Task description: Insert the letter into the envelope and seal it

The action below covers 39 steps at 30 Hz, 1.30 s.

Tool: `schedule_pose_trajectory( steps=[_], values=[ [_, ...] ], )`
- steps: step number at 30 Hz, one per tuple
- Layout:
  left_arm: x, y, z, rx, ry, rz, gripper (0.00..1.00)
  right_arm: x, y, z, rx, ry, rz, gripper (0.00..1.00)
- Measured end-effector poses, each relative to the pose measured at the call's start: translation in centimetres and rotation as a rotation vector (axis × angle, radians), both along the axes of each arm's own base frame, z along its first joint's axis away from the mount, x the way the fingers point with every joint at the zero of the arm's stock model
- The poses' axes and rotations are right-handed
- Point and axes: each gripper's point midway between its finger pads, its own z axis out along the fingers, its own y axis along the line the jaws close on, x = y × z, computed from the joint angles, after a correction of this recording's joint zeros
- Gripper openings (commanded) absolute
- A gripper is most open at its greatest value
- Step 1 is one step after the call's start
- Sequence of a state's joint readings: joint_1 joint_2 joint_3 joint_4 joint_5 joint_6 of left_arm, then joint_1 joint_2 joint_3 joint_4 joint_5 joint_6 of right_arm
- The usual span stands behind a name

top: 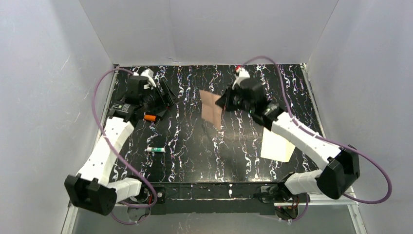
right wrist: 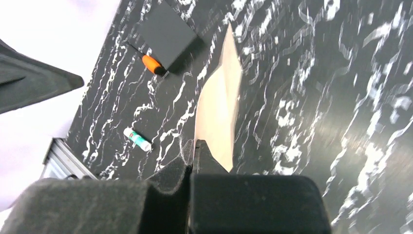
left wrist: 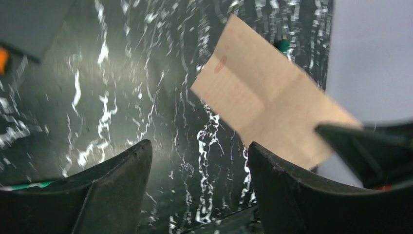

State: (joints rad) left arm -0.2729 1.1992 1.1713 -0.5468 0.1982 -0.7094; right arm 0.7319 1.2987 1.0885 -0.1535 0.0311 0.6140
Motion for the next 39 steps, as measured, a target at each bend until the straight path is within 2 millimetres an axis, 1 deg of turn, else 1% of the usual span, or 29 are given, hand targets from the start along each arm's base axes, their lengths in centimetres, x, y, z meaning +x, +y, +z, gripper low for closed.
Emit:
schedule_pose_trajectory(
  steps=[1, 2, 4, 5, 8, 11, 14, 16, 18, 20, 23, 26, 28, 32, 34, 36, 39],
  values=[
    [-0.1, 0.1, 1.7, 0.021, -0.069, -0.041, 0.69, 0.6, 0.0, 1.2, -0.024, -0.035, 0.039, 0.01],
    [-0.2, 0.0, 3.0, 0.031, -0.121, -0.079, 0.68, 1.4, 0.0, 2.6, -0.050, -0.084, 0.084, 0.01],
    [-0.7, -0.5, 5.4, 0.040, -0.238, -0.168, 0.72, 2.2, -0.2, 5.0, -0.090, -0.168, 0.168, 0.01],
    [-1.0, -0.8, 6.2, 0.038, -0.290, -0.213, 0.73, 2.4, -0.4, 6.1, -0.104, -0.207, 0.205, 0.01],
    [-1.9, -1.7, 8.0, 0.035, -0.425, -0.321, 0.76, 2.2, -0.7, 9.0, -0.135, -0.303, 0.302, 0.01],
    [-2.4, -2.3, 9.7, 0.055, -0.529, -0.415, 0.77, 0.8, -0.2, 11.4, -0.148, -0.373, 0.420, 0.01],
    [-2.3, -3.1, 11.9, 0.084, -0.621, -0.518, 0.80, -0.9, 0.4, 12.6, -0.137, -0.391, 0.541, 0.01],
    [-2.2, -3.4, 13.6, 0.106, -0.688, -0.567, 0.82, -2.1, 0.9, 12.8, -0.123, -0.374, 0.627, 0.01],
    [-2.4, -3.6, 15.1, 0.132, -0.760, -0.614, 0.84, -3.0, 1.2, 12.5, -0.114, -0.344, 0.694, 0.01],
    [-2.8, -3.8, 16.0, 0.151, -0.815, -0.662, 0.86, -3.7, 1.3, 11.8, -0.114, -0.306, 0.740, 0.01],
    [-4.1, -4.6, 15.9, 0.146, -0.856, -0.771, 0.86, -4.9, 1.0, 10.6, -0.118, -0.246, 0.790, 0.01],
    [-5.9, -5.7, 14.8, 0.081, -0.836, -0.905, 0.85, -5.8, 0.9, 10.3, -0.106, -0.219, 0.829, 0.01],
    [-6.7, -6.3, 14.0, 0.023, -0.805, -0.974, 0.85, -6.2, 0.9, 10.5, -0.098, -0.217, 0.847, 0.01],
    [-7.7, -7.2, 12.8, -0.077, -0.745, -1.040, 0.85, -7.0, 1.0, 11.2, -0.074, -0.220, 0.880, 0.01],
    [-7.9, -7.3, 12.1, -0.097, -0.731, -1.044, 0.84, -7.4, 1.2, 11.4, -0.060, -0.219, 0.898, 0.01],
    [-8.2, -7.3, 11.1, -0.110, -0.705, -1.040, 0.81, -7.8, 1.2, 11.4, -0.049, -0.208, 0.914, 0.01],
    [-8.3, -7.3, 10.3, -0.121, -0.683, -1.036, 0.77, -8.3, 1.5, 11.9, -0.029, -0.202, 0.941, 0.01]
  ],
)
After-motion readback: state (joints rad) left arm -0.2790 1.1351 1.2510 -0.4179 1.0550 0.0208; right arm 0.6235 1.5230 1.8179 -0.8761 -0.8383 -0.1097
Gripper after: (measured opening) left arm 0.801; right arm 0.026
